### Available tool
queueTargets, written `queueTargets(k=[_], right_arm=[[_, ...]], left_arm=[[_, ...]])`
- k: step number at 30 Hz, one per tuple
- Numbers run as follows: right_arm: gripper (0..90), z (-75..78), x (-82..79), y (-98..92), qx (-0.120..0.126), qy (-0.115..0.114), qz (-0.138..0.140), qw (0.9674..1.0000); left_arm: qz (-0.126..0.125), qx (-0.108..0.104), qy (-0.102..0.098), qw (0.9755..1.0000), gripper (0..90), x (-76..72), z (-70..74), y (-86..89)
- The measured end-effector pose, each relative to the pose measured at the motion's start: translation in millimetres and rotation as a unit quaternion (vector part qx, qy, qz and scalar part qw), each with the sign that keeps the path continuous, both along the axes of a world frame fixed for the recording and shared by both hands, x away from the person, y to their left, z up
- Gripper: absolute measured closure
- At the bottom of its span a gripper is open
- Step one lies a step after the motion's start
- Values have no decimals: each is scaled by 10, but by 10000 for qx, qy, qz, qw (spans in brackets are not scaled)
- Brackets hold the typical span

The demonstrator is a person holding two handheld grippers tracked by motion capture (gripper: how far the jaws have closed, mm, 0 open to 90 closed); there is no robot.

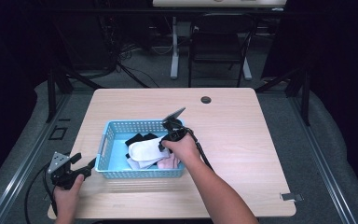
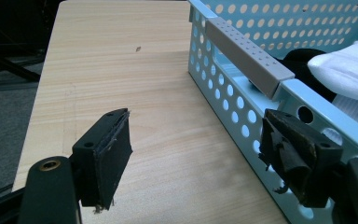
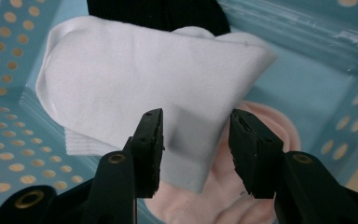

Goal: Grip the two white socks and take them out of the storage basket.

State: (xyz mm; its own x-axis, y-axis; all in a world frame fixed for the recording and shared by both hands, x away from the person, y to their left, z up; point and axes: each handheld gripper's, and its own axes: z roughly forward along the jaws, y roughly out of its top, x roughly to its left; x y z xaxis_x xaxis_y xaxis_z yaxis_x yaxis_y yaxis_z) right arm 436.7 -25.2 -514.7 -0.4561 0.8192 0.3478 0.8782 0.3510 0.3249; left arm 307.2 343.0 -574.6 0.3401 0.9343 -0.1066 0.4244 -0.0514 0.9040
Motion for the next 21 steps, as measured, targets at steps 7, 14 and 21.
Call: queueTargets(k=[7,14,21], right_arm=[[613,29,-24,23,62,-133,88,9999],[771,122,-66,2,207,-453,237,9985],[854,158,-166,24,196,-1034,339,9939]], left_arm=[[2,10,19,10000,246,-1,2,7],[-6,16,26,10000,246,-1,4,0],[-2,1,2,10000,246,2,-1,0]])
